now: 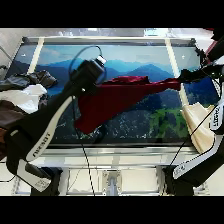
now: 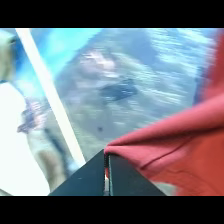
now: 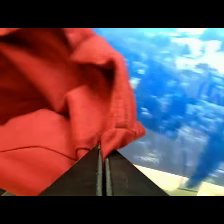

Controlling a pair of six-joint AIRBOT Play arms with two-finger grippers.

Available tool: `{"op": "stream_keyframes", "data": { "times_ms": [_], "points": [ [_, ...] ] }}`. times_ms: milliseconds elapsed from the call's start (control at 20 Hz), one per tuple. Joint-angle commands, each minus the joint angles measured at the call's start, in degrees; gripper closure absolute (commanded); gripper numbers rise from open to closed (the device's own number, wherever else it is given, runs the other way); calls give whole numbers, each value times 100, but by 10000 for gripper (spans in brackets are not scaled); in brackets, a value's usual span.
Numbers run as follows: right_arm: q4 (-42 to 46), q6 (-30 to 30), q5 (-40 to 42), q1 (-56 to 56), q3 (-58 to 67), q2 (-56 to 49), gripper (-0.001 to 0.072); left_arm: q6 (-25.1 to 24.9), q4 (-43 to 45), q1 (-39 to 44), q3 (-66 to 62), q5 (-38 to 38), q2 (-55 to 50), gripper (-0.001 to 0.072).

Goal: Fold the shirts.

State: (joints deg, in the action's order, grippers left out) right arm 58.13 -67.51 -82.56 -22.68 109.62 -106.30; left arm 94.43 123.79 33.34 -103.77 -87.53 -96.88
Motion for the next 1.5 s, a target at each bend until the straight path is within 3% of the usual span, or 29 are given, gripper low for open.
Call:
{"op": "stream_keyframes", "data": {
  "times_ms": [0,300,700,950,1050,1250,1450],
  "points": [
    [-514,-17,15,42,7,90,681,-24,372,-640,-192,291,22,696],
    [-804,173,343,39,7,1574,682,-538,1025,-763,-1707,485,146,697],
    [-798,280,398,39,7,5344,683,-531,1012,-173,-1746,706,2610,696],
    [-793,236,675,39,7,6905,683,-487,647,610,-1740,164,3759,698],
    [-745,232,776,37,-4,6946,683,-586,660,737,-1556,105,3768,698],
    [-706,114,850,15,-621,6229,683,-741,721,721,-240,874,3460,698],
    [-846,334,1207,87,-1827,4892,683,-496,719,-144,330,1515,2262,697]
  ]
}}
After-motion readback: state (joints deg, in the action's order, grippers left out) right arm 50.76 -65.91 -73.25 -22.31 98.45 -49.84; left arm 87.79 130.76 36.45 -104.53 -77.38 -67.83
